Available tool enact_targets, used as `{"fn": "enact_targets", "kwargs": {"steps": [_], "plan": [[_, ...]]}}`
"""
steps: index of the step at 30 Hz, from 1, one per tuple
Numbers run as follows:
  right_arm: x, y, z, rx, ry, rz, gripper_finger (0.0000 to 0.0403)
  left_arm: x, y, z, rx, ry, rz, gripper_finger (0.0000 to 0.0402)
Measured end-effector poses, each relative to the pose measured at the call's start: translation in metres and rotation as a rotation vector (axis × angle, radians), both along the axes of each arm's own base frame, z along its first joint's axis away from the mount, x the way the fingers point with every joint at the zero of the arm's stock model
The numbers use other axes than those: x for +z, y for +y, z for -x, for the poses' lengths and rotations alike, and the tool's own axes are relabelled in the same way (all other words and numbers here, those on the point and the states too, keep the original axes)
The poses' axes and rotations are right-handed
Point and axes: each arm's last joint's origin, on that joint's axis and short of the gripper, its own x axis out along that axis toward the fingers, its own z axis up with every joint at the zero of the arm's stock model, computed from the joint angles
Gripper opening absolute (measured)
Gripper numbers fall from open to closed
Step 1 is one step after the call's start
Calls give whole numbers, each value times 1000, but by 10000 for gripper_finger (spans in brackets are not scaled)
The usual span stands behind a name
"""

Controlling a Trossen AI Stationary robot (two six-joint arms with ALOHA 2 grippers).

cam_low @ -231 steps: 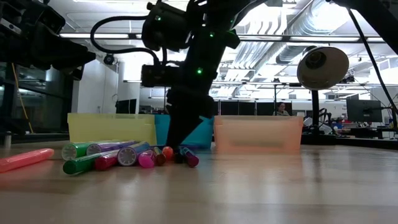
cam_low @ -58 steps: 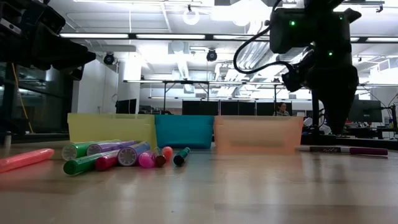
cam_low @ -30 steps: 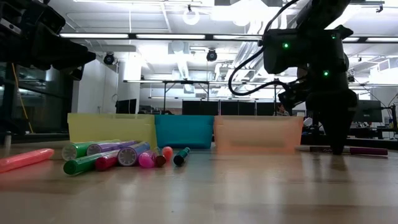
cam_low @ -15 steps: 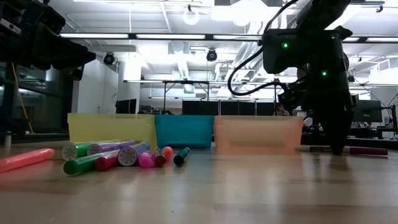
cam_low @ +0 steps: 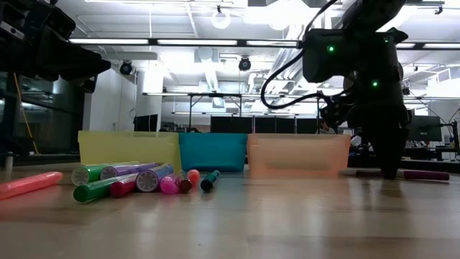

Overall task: Pick & Place Markers
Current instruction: Put the dark red dry erase marker into the yellow bin

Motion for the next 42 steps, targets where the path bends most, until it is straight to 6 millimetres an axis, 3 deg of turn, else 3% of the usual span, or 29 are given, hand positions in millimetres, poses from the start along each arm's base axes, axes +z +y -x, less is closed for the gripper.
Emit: {"fn": "enact_targets", "kwargs": {"steps": [7, 12, 18, 31, 42], "plan": [[0, 7, 1, 20, -2, 6, 25, 0, 0, 0, 0, 0, 0, 104], [3, 8, -2, 23, 5, 8, 24, 0, 0, 0, 0, 0, 0, 104], [24, 12, -15, 61, 41, -13, 23, 0, 0, 0, 0, 0, 0, 104], [97, 25, -60, 229, -173, 33, 23, 0, 0, 0, 0, 0, 0, 104], [129, 0, -123, 437, -215, 132, 23, 0, 0, 0, 0, 0, 0, 104]]}}
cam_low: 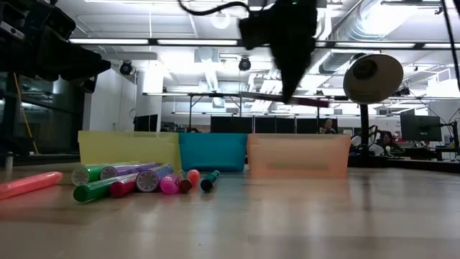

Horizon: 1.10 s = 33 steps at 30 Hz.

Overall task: Pick & Place Markers
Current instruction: Put the dark red dry erase marker into the yellow bin

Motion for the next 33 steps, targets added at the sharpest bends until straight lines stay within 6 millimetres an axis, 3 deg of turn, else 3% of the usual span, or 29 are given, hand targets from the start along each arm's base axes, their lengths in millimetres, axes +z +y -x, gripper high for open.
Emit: {"fn": "enact_targets", "kwargs": {"steps": [11, 21, 33], "plan": [[7, -34, -56, 163, -75, 97, 22, 0, 0, 0, 0, 0, 0, 104], [-2, -56, -79, 238, -208, 160, 22, 0, 0, 0, 0, 0, 0, 104], [0, -66, -108, 320, -441, 304, 22, 0, 0, 0, 0, 0, 0, 104]]}}
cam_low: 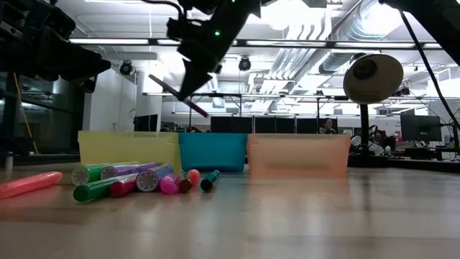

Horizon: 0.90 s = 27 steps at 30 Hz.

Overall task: Pick & Place Markers
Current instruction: Put the dark red dry erase marker into the yellow bin

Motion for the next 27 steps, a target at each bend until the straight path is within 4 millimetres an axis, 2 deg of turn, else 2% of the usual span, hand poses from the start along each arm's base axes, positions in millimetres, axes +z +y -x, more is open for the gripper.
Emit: {"fn": "enact_targets", "kwargs": {"steps": [6, 13, 17, 23, 27], "plan": [[-18, -12, -17, 27, -70, 45, 22, 0, 0, 0, 0, 0, 0, 104], [-28, -24, -31, 43, -171, 74, 21, 0, 0, 0, -1, 0, 0, 104], [-33, -23, -37, 72, -220, 9, 21, 0, 0, 0, 0, 0, 0, 104], [-51, -30, -39, 53, -202, -80, 21, 0, 0, 0, -1, 0, 0, 104], [-54, -34, -38, 36, -191, -115, 25, 0, 0, 0, 0, 0, 0, 104]]}}
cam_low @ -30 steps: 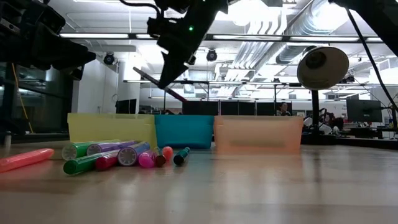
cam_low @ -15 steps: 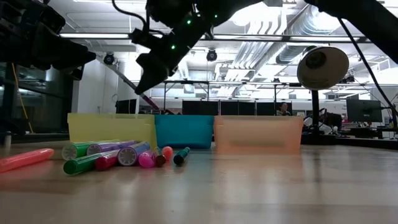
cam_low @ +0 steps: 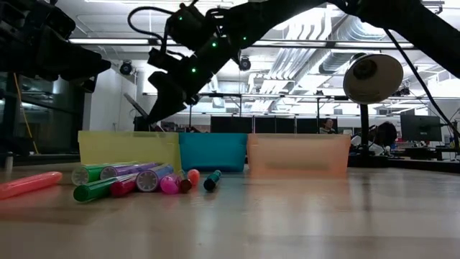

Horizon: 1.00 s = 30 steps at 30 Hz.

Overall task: Pick & Place Markers
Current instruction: Put the dark red dry erase marker into the yellow bin, then put the black dry erase marker into the yellow bin

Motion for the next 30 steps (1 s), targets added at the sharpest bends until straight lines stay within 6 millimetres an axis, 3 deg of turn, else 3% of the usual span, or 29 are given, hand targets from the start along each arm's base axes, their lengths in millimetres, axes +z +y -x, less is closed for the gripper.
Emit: {"fn": "enact_targets", "kwargs": {"steps": [7, 15, 23, 30], "plan": [[0, 0, 0, -1, -1, -17, 80, 0, 0, 0, 0, 0, 0, 104], [1, 3, -1, -27, -7, 3, 88, 0, 0, 0, 0, 0, 0, 104], [9, 27, -1, -58, -11, 94, 91, 0, 0, 0, 0, 1, 0, 104], [26, 51, 15, -103, 96, 115, 91, 0, 0, 0, 0, 1, 0, 104]]}}
